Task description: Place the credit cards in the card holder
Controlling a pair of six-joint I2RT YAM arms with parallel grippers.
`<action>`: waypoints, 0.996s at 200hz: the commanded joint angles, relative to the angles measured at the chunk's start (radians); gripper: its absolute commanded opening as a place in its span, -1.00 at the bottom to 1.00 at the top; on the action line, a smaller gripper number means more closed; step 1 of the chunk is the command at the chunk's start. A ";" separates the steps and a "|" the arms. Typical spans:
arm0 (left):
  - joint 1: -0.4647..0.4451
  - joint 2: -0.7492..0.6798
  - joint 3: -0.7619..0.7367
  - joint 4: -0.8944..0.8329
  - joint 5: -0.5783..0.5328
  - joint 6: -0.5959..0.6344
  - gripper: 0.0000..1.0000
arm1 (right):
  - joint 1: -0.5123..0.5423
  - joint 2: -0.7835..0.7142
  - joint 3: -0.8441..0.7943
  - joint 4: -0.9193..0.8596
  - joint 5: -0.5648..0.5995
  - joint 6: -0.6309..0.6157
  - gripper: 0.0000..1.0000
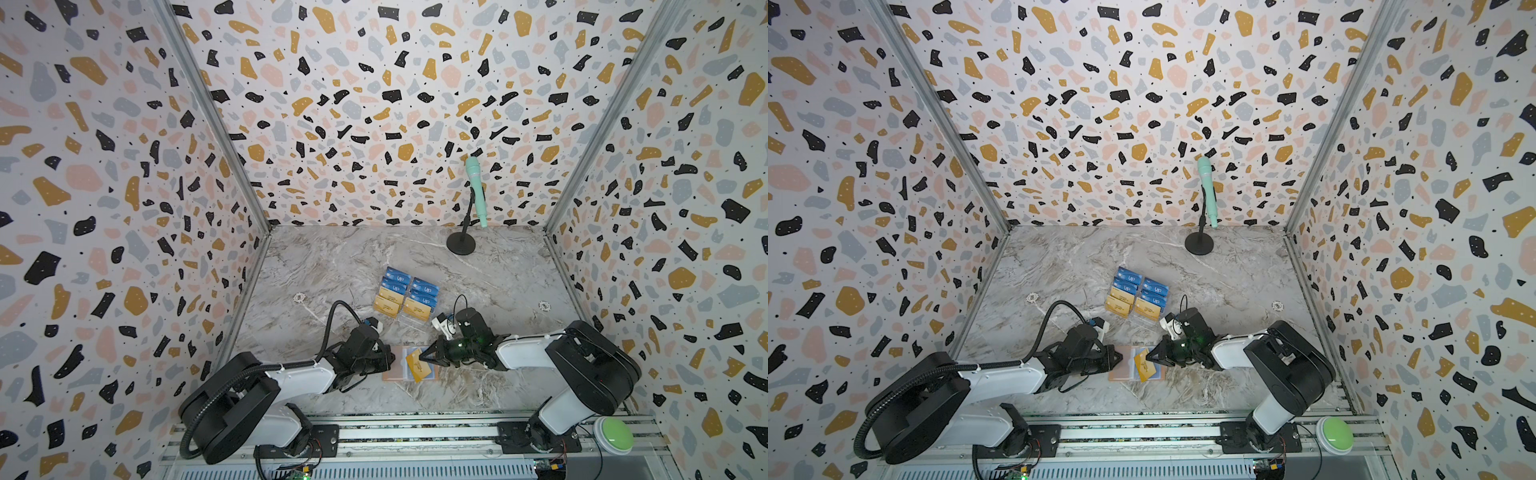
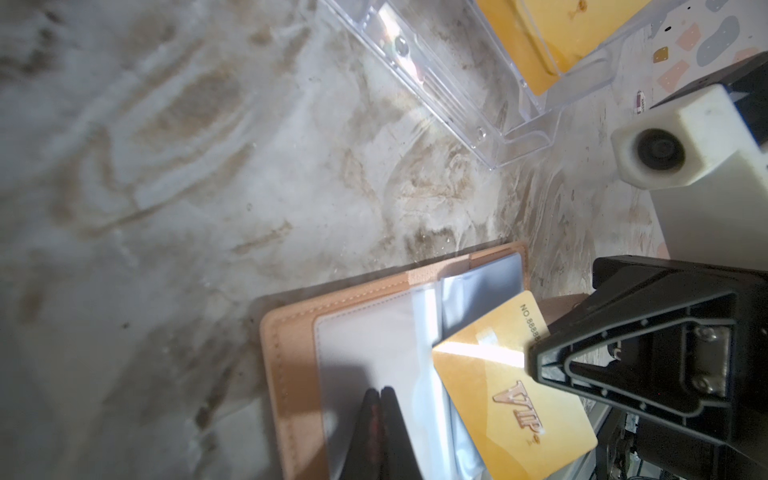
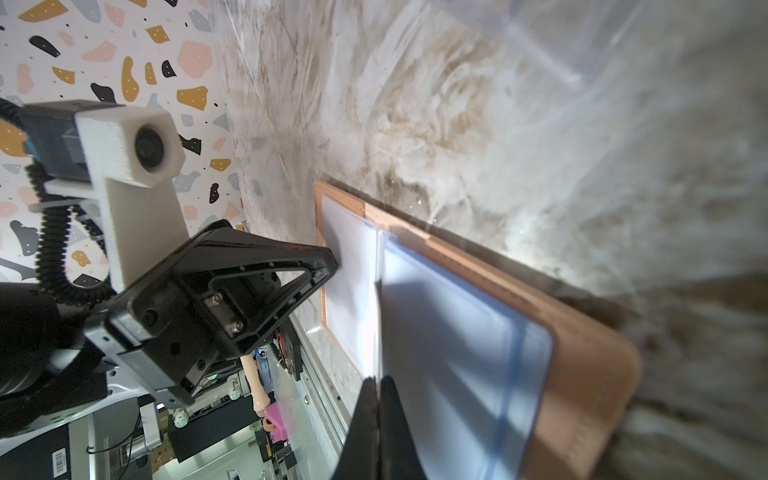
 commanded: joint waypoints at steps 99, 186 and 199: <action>-0.005 -0.014 -0.039 0.007 -0.011 -0.003 -0.94 | -0.001 0.059 0.041 0.100 -0.029 -0.037 -1.00; -0.004 -0.024 -0.037 -0.003 -0.012 -0.003 -0.94 | 0.015 0.101 0.029 0.214 -0.009 -0.021 -1.00; -0.005 -0.026 -0.036 -0.006 -0.011 -0.003 -0.94 | 0.021 0.111 0.027 0.241 -0.004 -0.015 -1.00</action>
